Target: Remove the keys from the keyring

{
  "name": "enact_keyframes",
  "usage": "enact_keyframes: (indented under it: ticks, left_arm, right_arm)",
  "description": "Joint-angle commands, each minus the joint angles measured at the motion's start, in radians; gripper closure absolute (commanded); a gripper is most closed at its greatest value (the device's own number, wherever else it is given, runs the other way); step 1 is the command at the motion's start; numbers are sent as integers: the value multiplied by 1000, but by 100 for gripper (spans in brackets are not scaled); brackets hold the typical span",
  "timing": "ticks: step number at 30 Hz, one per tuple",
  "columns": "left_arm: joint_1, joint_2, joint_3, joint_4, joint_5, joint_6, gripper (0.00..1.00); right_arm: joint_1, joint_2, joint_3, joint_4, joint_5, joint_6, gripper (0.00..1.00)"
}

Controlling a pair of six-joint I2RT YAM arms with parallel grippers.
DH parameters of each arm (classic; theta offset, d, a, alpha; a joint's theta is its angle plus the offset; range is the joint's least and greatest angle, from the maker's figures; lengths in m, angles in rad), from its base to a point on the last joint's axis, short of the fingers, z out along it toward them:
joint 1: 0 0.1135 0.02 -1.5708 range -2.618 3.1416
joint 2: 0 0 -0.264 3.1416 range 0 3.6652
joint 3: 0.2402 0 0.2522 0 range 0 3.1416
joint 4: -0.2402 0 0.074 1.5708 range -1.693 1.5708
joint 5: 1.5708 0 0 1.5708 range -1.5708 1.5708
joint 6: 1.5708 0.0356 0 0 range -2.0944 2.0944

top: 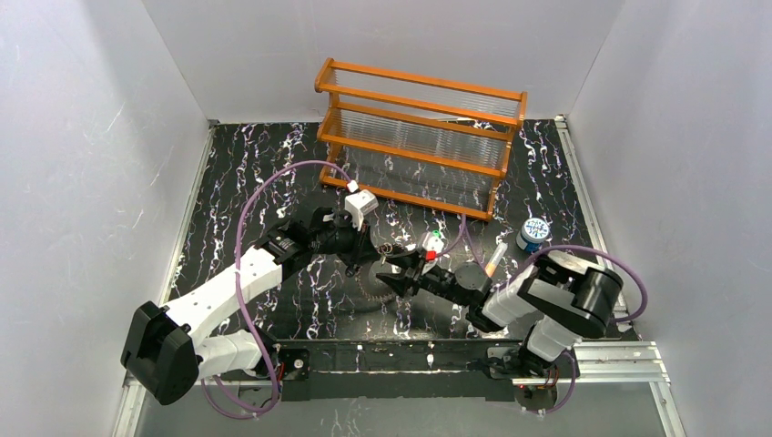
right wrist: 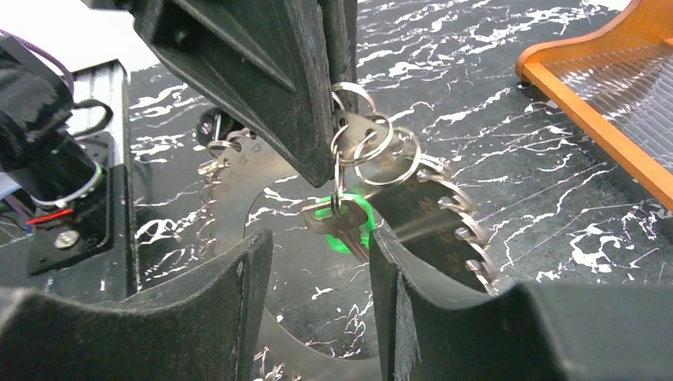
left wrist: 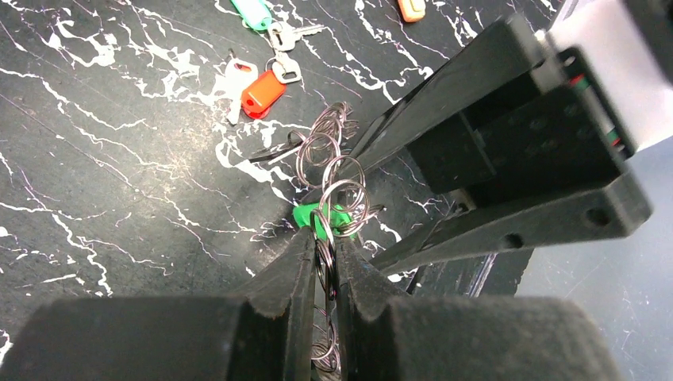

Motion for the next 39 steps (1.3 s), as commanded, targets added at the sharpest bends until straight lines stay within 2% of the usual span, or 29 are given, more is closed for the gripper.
enact_keyframes:
  ticks: [1,8,23,28,32,39]
  left_arm:
    - [-1,-38,1,37,70,-37,100]
    - [1,-39,-3,43,66,-48,100]
    - [1,-37,-4,48,47,-71,100]
    - [2,-38,-3,48,35,-73,100]
    - [7,-49,-5,44,5,-75,100]
    - [31,-66,-6,33,-54,-75,100]
  right_arm:
    - [49,74,46,177,168,-102,43]
    - [126,198,79,330,400,-212,41]
    - [193,218,184,332,536,-330,45]
    - [210,226,208,332,559,-368,52]
    - [216,227,192,332,581,-358,61]
    - [221,161,112,326,572,-334,84]
